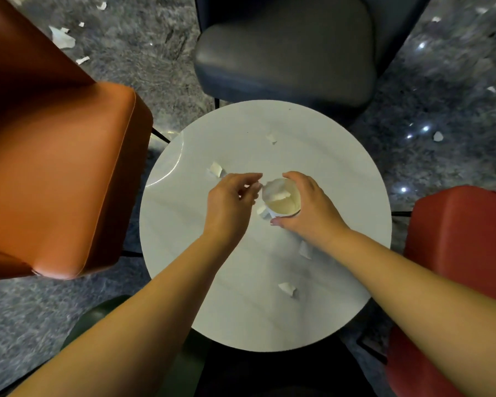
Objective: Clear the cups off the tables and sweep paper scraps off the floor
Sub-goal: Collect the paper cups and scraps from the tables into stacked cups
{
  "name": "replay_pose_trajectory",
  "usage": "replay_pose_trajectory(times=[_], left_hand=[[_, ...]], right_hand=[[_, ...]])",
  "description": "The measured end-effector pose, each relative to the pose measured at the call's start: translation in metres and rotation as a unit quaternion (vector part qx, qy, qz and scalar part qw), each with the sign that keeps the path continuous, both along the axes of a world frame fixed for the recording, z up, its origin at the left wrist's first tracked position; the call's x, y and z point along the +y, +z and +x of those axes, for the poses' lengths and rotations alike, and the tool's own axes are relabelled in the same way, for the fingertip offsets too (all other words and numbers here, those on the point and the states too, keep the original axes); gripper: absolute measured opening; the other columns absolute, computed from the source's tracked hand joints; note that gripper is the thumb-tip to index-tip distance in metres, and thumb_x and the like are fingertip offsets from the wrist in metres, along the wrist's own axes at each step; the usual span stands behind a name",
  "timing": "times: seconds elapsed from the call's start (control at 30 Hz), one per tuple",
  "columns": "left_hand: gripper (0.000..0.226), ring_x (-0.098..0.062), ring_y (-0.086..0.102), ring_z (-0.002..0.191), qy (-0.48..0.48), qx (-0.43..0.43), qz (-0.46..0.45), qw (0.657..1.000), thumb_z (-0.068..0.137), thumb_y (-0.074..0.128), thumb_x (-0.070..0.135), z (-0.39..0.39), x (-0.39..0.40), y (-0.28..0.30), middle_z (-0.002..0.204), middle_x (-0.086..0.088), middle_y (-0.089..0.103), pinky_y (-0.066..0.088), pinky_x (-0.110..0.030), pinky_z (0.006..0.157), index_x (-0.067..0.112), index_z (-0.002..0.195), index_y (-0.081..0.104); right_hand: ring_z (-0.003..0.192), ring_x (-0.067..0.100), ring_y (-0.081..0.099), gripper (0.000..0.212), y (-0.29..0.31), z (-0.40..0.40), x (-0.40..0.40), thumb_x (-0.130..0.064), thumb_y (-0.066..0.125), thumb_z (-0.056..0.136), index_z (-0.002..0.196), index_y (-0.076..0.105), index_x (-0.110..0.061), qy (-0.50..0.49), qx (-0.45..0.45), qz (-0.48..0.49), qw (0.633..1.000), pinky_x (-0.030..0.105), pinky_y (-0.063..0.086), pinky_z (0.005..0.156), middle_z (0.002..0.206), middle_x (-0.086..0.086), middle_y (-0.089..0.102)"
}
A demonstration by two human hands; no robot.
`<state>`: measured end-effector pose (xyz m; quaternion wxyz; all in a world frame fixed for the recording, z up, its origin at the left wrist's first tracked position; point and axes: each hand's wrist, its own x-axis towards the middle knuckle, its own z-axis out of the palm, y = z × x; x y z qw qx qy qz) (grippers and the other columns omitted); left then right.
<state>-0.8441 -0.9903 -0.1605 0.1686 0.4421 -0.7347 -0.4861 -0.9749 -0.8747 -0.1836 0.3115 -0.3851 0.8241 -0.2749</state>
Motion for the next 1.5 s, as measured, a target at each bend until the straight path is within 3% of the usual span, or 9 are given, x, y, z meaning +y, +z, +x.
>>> replay_pose_trajectory(times=[0.1, 0.27, 0.47, 0.67, 0.83, 1.0, 1.1, 1.23, 1.5], left_hand=[[0.019, -0.012, 0.067, 0.078, 0.037, -0.040, 0.012, 0.998, 0.094, 0.061, 0.012, 0.003, -0.010, -0.011, 0.092, 0.003, 0.069, 0.057, -0.033, 0.081, 0.017, 0.108, 0.072], [0.020, -0.009, 0.057, 0.081, -0.046, -0.206, -0.006, 0.977, 0.090, 0.068, 0.023, 0.009, -0.022, -0.046, 0.108, -0.002, 0.068, 0.041, -0.020, 0.077, 0.017, 0.110, 0.071], [0.035, -0.022, 0.061, 0.095, -0.147, -0.247, -0.010, 0.958, 0.083, 0.077, 0.028, -0.011, 0.000, -0.079, 0.116, -0.003, 0.057, 0.051, -0.034, 0.085, 0.018, 0.114, 0.064], [0.016, -0.028, 0.061, 0.095, -0.116, -0.293, -0.022, 0.949, 0.092, 0.064, 0.026, -0.013, 0.008, -0.097, 0.107, -0.006, 0.062, 0.039, -0.026, 0.075, 0.014, 0.102, 0.070], [0.026, -0.009, 0.060, 0.077, -0.037, -0.194, -0.034, 0.980, 0.093, 0.063, 0.041, -0.029, 0.026, -0.071, 0.086, 0.005, 0.065, 0.035, -0.008, 0.061, 0.017, 0.090, 0.071], [0.005, 0.005, 0.056, 0.073, -0.029, -0.024, -0.092, 0.995, 0.088, 0.071, 0.026, -0.059, 0.067, -0.026, 0.084, 0.011, 0.062, 0.039, -0.004, 0.066, 0.021, 0.088, 0.072], [0.012, 0.003, 0.055, 0.070, -0.099, -0.031, -0.111, 0.988, 0.089, 0.071, 0.021, -0.063, 0.078, -0.021, 0.094, 0.010, 0.061, 0.041, -0.004, 0.069, 0.018, 0.099, 0.074], [0.020, 0.000, 0.052, 0.077, -0.027, -0.087, -0.100, 0.991, 0.096, 0.060, 0.017, -0.050, 0.075, -0.032, 0.107, 0.005, 0.062, 0.036, 0.004, 0.071, 0.019, 0.112, 0.071], [0.038, -0.015, 0.058, 0.093, -0.171, -0.258, 0.012, 0.951, 0.083, 0.075, 0.032, -0.024, 0.106, -0.080, 0.117, 0.001, 0.056, 0.050, -0.026, 0.082, 0.023, 0.118, 0.063]], right_hand=[[0.123, 0.020, 0.045, 0.092, 0.001, -0.008, 0.012, -0.036, 0.087, 0.064, 0.139, 0.035, -0.031, -0.021, 0.005, 0.000, 1.000, 0.026, 0.041, 0.092, 0.138, -0.002, 0.041], [0.123, 0.023, 0.046, 0.089, -0.004, -0.021, 0.026, -0.027, 0.086, 0.067, 0.139, 0.034, -0.030, -0.055, 0.015, -0.006, 0.998, 0.026, 0.040, 0.091, 0.139, 0.000, 0.040], [0.122, 0.025, 0.047, 0.089, -0.020, -0.032, 0.042, -0.025, 0.087, 0.065, 0.138, 0.035, -0.029, -0.090, 0.027, -0.011, 0.995, 0.027, 0.039, 0.091, 0.138, 0.002, 0.042], [0.124, 0.022, 0.044, 0.092, -0.028, -0.041, 0.062, -0.035, 0.087, 0.064, 0.139, 0.033, -0.032, -0.090, 0.011, 0.001, 0.996, 0.029, 0.041, 0.094, 0.138, -0.001, 0.040], [0.125, 0.019, 0.043, 0.093, -0.032, -0.045, 0.072, -0.042, 0.085, 0.065, 0.140, 0.031, -0.035, -0.079, -0.008, 0.009, 0.997, 0.026, 0.038, 0.092, 0.138, -0.005, 0.039], [0.125, 0.022, 0.044, 0.093, -0.032, -0.049, 0.077, -0.039, 0.085, 0.066, 0.141, 0.030, -0.036, -0.052, -0.010, 0.020, 0.998, 0.026, 0.039, 0.091, 0.140, -0.003, 0.038], [0.123, 0.022, 0.046, 0.093, -0.029, -0.050, 0.078, -0.037, 0.086, 0.066, 0.141, 0.030, -0.035, -0.037, -0.008, 0.013, 0.999, 0.025, 0.041, 0.089, 0.140, -0.003, 0.038], [0.121, 0.022, 0.046, 0.092, -0.026, -0.055, 0.085, -0.037, 0.085, 0.067, 0.141, 0.030, -0.035, -0.018, 0.003, 0.015, 1.000, 0.029, 0.043, 0.091, 0.140, -0.003, 0.038], [0.120, 0.023, 0.048, 0.092, -0.032, -0.066, 0.105, -0.033, 0.085, 0.067, 0.141, 0.032, -0.033, -0.015, 0.012, 0.011, 1.000, 0.028, 0.041, 0.088, 0.140, -0.002, 0.038]])
